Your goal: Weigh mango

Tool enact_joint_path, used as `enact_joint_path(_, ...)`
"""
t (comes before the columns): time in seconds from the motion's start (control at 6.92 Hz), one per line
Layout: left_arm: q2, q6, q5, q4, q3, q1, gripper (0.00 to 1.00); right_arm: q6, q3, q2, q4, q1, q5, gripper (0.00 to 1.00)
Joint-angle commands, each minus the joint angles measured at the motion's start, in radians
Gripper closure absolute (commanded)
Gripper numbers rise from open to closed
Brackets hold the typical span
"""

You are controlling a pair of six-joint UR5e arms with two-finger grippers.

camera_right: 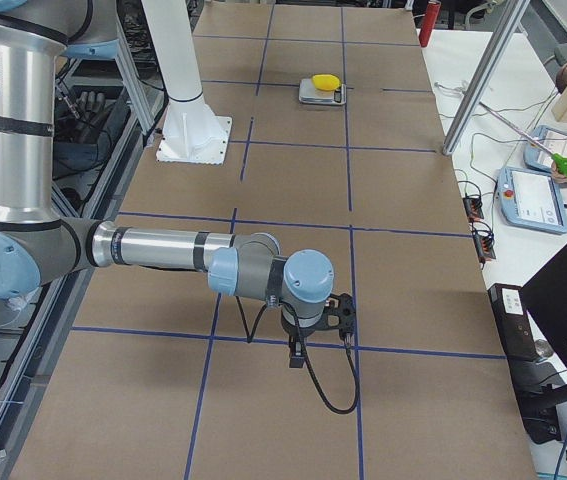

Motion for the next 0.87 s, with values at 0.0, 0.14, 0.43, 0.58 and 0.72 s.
enact_joint_path(0.0, 0.002, 0.0, 0.0, 0.006, -0.001, -0.002, 0.0, 0.0, 0.0, 0.0, 0.0, 0.0, 0.0, 0.0)
enact_joint_path(0.14, 0.002, 0.0, 0.0, 0.006, 0.004, -0.002, 0.0, 0.0, 0.0, 0.0, 0.0, 0.0, 0.0, 0.0)
enact_joint_path(0.43, 0.002, 0.0, 0.0, 0.008, -0.001, -0.002, 0.0, 0.0, 0.0, 0.0, 0.0, 0.0, 0.0, 0.0)
enact_joint_path(0.58, 0.002, -0.001, 0.0, 0.008, 0.002, -0.002, 0.0, 0.0, 0.0, 0.0, 0.0, 0.0, 0.0, 0.0)
enact_joint_path(0.72, 0.002, -0.003, 0.0, 0.008, -0.002, -0.002, 0.0, 0.0, 0.0, 0.0, 0.0, 0.0, 0.0, 0.0)
